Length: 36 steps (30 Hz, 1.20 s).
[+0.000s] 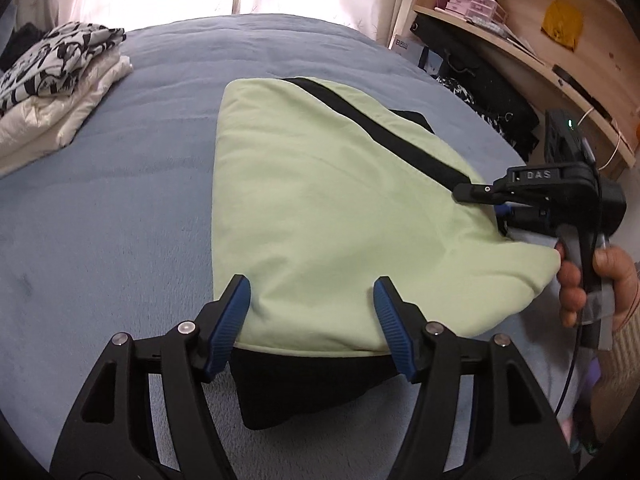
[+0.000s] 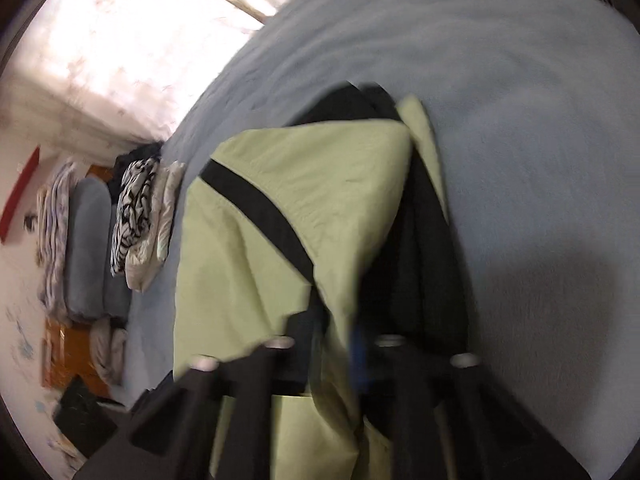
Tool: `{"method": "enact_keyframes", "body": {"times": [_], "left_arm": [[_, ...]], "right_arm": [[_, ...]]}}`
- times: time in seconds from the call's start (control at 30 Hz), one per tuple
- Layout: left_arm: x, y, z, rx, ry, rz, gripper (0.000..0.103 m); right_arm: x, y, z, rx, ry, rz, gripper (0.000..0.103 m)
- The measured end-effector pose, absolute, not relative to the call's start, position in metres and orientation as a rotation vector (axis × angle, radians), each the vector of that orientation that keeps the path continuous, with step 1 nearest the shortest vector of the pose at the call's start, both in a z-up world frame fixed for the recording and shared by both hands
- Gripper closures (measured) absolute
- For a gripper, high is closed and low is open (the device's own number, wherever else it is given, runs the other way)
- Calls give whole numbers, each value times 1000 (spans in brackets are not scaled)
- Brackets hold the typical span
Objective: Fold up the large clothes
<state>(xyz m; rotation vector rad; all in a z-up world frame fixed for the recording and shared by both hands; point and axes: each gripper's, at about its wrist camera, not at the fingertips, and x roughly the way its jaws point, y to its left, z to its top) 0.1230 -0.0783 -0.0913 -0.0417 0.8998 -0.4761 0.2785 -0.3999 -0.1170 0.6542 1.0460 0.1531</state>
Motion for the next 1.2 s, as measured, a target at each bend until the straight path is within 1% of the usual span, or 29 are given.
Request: {"method": "enact_keyframes", "body": {"times": [0.07,0.1,0.17,0.27,0.33,0.4,0.57,0.63,0.73,0.8,0.83,0.87,0.9,1.0,1.03,1.07,1.1,1.13,1.2], "left_arm": [[120,-82,-90,-31,895,-487,42],[118,-84,-90,-21,887,-493,39],[114,-90,-91,3,869,-507,38],[108,-105,-93,74,848,-500,35],[102,-117,-97,149,832,-488,28],[98,-123,-99,192,822,-478,25],[95,-125,-102,194,817,-485,22],[95,-125,-103,185,820,-482,21],[99,-122,-105,172,816,-484,20],[98,-122,-106,174,812,-482,19],[98,-123,-106,177,811,-481,19],[98,-123,-106,177,809,-481,19],[98,-123,-106,174,809,-482,19],[96,-123,-107,174,804,-481,19],[95,-124,-107,175,803,-482,19],[95,-124,-107,176,803,-482,18],[94,-125,-107,177,803,-480,18],[95,-125,-107,176,804,-479,18],[95,-124,-107,170,805,-479,18]], "right_arm": [[277,-397,-87,534,936,149,99],[278,-395,-76,492,884,157,99],[279,-393,-61,410,847,143,99],[289,-392,-80,306,920,77,99],[291,-396,-102,293,976,52,99],[289,-404,-118,318,989,37,99],[290,-416,-120,369,985,51,99],[293,-425,-120,454,1002,87,99],[299,-444,-117,639,1020,130,85],[308,-449,-117,695,1016,125,64],[313,-452,-117,705,1011,116,60],[321,-456,-118,721,1015,116,53],[328,-459,-120,744,1025,121,51],[349,-464,-130,794,1048,90,51],[357,-460,-132,791,1041,81,51],[364,-457,-132,765,1037,83,59],[370,-451,-128,692,1030,72,88],[376,-444,-121,599,1022,53,98],[378,-436,-105,495,976,34,100]]}}
